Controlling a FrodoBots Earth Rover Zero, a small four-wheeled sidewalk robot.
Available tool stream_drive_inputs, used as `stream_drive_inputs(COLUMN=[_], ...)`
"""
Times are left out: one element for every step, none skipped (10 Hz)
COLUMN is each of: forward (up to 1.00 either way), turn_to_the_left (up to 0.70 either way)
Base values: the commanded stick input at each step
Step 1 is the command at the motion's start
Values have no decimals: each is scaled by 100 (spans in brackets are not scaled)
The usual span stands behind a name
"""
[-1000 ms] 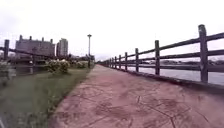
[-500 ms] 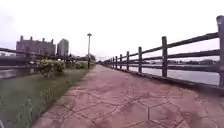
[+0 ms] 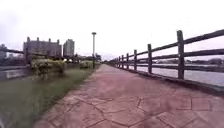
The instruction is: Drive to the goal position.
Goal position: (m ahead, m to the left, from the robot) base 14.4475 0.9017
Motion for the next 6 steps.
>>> stream_drive_inputs(forward=[100, 100, 100, 100, 100, 100], turn_to_the_left=[0, 0, 0, 0, 0, 0])
